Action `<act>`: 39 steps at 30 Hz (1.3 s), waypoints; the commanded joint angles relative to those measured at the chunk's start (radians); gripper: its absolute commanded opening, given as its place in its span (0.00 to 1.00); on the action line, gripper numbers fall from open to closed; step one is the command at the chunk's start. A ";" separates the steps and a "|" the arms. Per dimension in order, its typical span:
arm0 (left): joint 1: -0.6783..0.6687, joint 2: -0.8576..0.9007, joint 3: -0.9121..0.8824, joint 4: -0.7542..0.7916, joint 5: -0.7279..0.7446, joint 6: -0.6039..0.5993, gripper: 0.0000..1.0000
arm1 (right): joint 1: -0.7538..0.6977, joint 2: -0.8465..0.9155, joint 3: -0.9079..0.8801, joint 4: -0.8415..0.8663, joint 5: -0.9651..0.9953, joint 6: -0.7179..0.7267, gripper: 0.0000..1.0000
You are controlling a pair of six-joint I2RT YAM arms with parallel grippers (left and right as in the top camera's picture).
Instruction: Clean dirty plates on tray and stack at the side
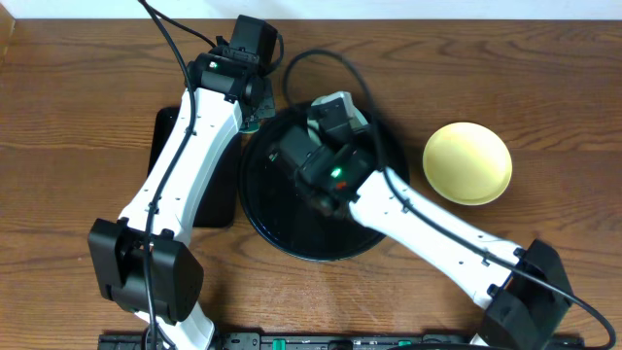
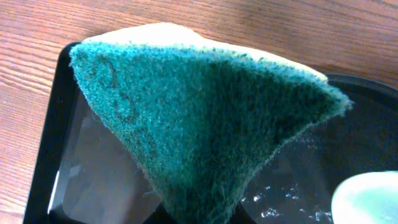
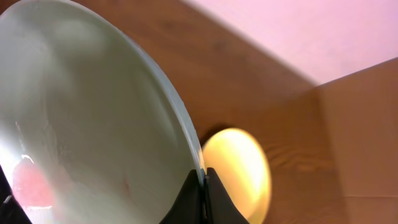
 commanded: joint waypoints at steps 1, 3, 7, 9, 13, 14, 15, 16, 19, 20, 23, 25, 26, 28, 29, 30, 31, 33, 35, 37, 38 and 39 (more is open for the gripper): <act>0.003 0.001 -0.006 -0.003 -0.008 0.012 0.08 | 0.022 -0.018 0.002 0.003 0.241 0.055 0.01; 0.003 0.001 -0.006 -0.003 -0.008 0.012 0.08 | 0.024 -0.018 0.002 0.002 0.251 0.058 0.01; 0.003 0.001 -0.006 -0.003 -0.008 0.012 0.08 | 0.024 -0.018 0.002 0.001 0.250 0.058 0.01; 0.003 0.001 -0.006 -0.003 -0.008 0.012 0.08 | 0.024 -0.018 0.002 0.001 0.250 0.058 0.01; 0.003 0.001 -0.006 -0.003 -0.008 0.012 0.08 | 0.024 -0.018 0.002 0.001 0.250 0.074 0.01; 0.003 0.001 -0.006 -0.003 -0.008 0.012 0.08 | 0.024 -0.018 0.002 0.001 0.249 0.083 0.01; 0.003 0.001 -0.006 -0.003 -0.008 0.012 0.08 | 0.024 -0.018 0.002 0.001 0.249 0.094 0.01; 0.003 0.001 -0.006 -0.003 -0.008 0.012 0.08 | 0.022 -0.017 0.000 0.002 0.244 0.106 0.01; 0.003 0.001 -0.006 -0.003 -0.008 0.012 0.08 | 0.005 -0.017 0.000 0.002 0.161 0.117 0.01; 0.003 0.001 -0.006 -0.003 -0.008 0.012 0.08 | -0.006 -0.017 0.000 0.002 0.110 0.117 0.01; 0.003 0.001 -0.006 -0.003 -0.008 0.012 0.08 | -0.062 -0.017 -0.001 0.002 -0.092 0.108 0.01; 0.003 0.001 -0.006 -0.003 -0.008 0.012 0.08 | -0.109 -0.017 -0.001 0.003 -0.229 0.079 0.01; 0.003 0.001 -0.006 -0.003 -0.008 0.012 0.08 | -0.137 -0.017 -0.002 0.006 -0.300 0.063 0.01; 0.003 0.001 -0.006 -0.003 -0.008 0.012 0.08 | -0.198 -0.016 -0.005 0.013 -0.445 0.023 0.01; 0.003 0.001 -0.006 -0.003 -0.008 0.012 0.08 | -0.230 -0.016 -0.005 0.018 -0.515 0.000 0.01; 0.003 0.001 -0.006 -0.003 -0.008 0.012 0.07 | -0.262 -0.016 -0.005 0.022 -0.588 -0.027 0.01; 0.003 0.001 -0.006 -0.003 -0.008 0.012 0.08 | -0.294 -0.016 -0.005 0.028 -0.660 -0.057 0.01; 0.003 0.001 -0.006 -0.003 -0.008 0.012 0.08 | -0.356 -0.016 -0.005 0.040 -0.801 -0.113 0.01; 0.003 0.001 -0.006 -0.003 -0.008 0.012 0.08 | -0.419 -0.016 -0.005 0.044 -0.930 -0.142 0.01; 0.003 0.001 -0.006 -0.003 -0.008 0.012 0.08 | -0.463 -0.016 -0.005 0.043 -1.001 -0.146 0.01; 0.003 0.001 -0.006 -0.003 -0.008 0.012 0.08 | -0.490 -0.016 -0.005 0.040 -1.030 -0.146 0.01; 0.003 0.001 -0.006 -0.003 -0.008 0.012 0.08 | -0.515 -0.016 -0.005 0.036 -1.052 -0.156 0.01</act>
